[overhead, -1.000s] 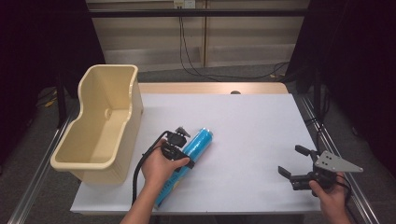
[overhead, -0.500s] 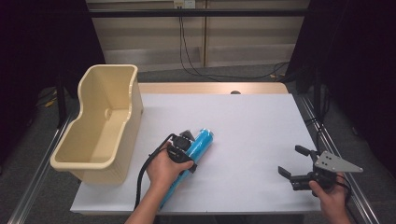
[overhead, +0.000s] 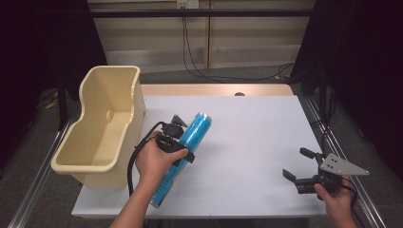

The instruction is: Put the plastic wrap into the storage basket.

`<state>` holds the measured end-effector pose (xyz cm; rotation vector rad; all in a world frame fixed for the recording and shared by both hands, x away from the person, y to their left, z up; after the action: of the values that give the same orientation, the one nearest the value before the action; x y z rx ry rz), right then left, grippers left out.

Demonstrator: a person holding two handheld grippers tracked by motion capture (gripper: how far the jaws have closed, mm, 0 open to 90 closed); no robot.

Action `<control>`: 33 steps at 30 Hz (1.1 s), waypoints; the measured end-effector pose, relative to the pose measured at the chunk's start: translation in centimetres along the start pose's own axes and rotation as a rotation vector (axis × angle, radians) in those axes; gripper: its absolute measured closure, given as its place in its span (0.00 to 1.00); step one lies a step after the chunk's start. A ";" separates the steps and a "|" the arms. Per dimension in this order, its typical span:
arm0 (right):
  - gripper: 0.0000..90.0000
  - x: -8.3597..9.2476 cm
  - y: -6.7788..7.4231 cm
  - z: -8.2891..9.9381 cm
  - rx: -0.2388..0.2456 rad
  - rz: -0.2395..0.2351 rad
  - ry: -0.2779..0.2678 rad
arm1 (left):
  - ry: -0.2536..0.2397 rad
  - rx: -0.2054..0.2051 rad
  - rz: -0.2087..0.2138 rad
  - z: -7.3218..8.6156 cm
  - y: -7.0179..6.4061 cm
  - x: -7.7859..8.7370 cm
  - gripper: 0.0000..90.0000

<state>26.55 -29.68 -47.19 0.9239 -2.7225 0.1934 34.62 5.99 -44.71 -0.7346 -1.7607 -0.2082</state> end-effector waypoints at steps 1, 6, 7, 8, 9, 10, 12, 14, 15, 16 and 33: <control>0.01 0.0 0.0 0.0 -0.001 -0.001 0.000 | -0.004 0.003 -0.007 -0.1 0.0 0.5 0.36; 0.01 0.0 0.0 0.0 -0.001 -0.001 -0.001 | -0.007 0.019 -0.012 -0.7 0.4 3.4 0.36; 0.01 0.0 0.0 0.0 -0.003 -0.001 -0.001 | -0.007 0.020 -0.015 -0.8 0.5 3.9 0.36; 0.01 0.0 0.0 0.0 -0.002 -0.002 -0.002 | -0.011 0.024 -0.012 -0.9 0.6 4.5 0.36; 0.01 0.0 0.0 0.0 -0.002 -0.001 -0.001 | -0.011 0.030 -0.006 -0.9 0.6 5.1 0.36; 0.01 0.0 0.0 0.0 -0.002 -0.002 -0.002 | -0.010 0.040 -0.006 -1.0 0.7 5.6 0.36; 0.01 0.0 0.0 -0.1 -0.002 -0.001 -0.002 | -0.012 0.040 -0.021 -1.1 0.9 6.7 0.36; 0.01 0.0 0.0 -0.1 -0.003 -0.002 -0.003 | -0.010 0.052 -0.029 -1.1 1.1 7.9 0.36; 0.01 0.0 0.0 -0.1 -0.002 -0.002 -0.003 | -0.011 0.055 -0.031 -1.1 1.3 8.4 0.36; 0.01 0.0 0.0 -0.1 -0.004 -0.002 -0.004 | -0.014 0.064 -0.029 -1.1 1.4 9.0 0.36; 0.01 -0.1 0.1 -0.1 -0.004 -0.001 -0.004 | -0.048 0.193 -0.109 0.7 6.5 15.4 0.36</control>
<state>26.56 -29.54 -47.12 0.9261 -2.7244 0.1864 35.57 17.18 -32.29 -0.5087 -1.8392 -0.0922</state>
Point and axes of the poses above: each handheld gripper's, and its own axes: x roughly backward along the jaws, z roughly out of its underside, y roughly to its left, the point moved 8 cm from there along -x, roughly forward along the jaws
